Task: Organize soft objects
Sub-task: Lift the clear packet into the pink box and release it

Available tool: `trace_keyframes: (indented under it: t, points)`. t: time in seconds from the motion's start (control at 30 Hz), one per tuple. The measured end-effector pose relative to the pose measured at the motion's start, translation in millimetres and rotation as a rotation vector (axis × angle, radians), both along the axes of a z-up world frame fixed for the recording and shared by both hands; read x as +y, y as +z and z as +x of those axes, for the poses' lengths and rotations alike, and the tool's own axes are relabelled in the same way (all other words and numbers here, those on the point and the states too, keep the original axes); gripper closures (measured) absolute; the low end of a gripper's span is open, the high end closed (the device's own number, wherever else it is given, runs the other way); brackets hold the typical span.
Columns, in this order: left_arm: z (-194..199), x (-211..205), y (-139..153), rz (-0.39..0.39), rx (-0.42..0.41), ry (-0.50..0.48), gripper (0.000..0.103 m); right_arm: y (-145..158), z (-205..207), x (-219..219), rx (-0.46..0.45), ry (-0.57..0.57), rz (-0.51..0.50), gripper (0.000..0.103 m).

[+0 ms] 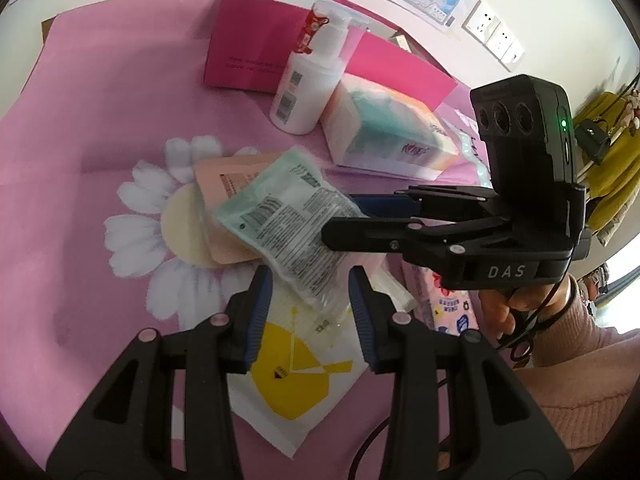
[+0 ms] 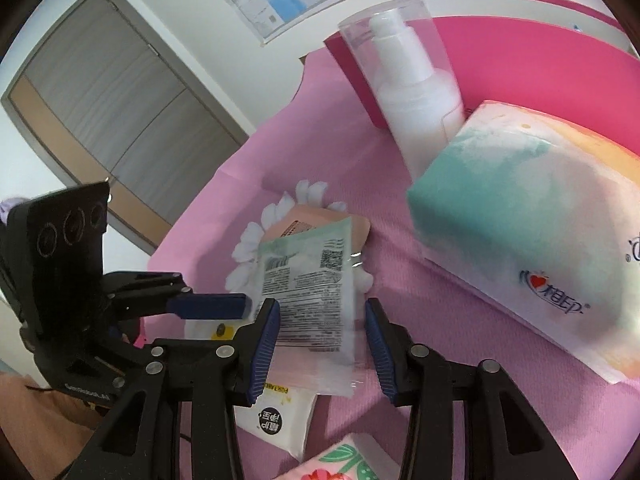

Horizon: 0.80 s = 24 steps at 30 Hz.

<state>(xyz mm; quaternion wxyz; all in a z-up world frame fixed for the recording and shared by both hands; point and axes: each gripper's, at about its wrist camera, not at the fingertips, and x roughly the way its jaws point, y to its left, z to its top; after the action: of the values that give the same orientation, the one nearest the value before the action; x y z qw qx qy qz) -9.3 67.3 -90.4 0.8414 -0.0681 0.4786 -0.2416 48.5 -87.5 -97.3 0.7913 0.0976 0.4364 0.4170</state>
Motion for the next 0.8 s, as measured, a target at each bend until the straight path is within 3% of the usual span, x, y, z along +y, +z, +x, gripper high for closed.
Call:
trace_keyframes:
  t: [0.2, 0.5, 0.8]
  points:
    - [0.8, -6.8, 7.3, -0.005, -0.023, -0.013, 0.062, 11.2, -6.8, -5.6, -0.054, -0.027, 0.003, 0.075]
    - [-0.3, -15.1, 42.5, -0.030, -0.131, -0.051, 0.062, 39.0, -17.8, -29.9, -0.122, -0.058, 0.045, 0.078]
    - [15.2, -35.0, 90.3, -0.024, -0.278, -0.098, 0.062, 85.9, -29.0, -67.7, -0.234, -0.121, 0.096, 0.080]
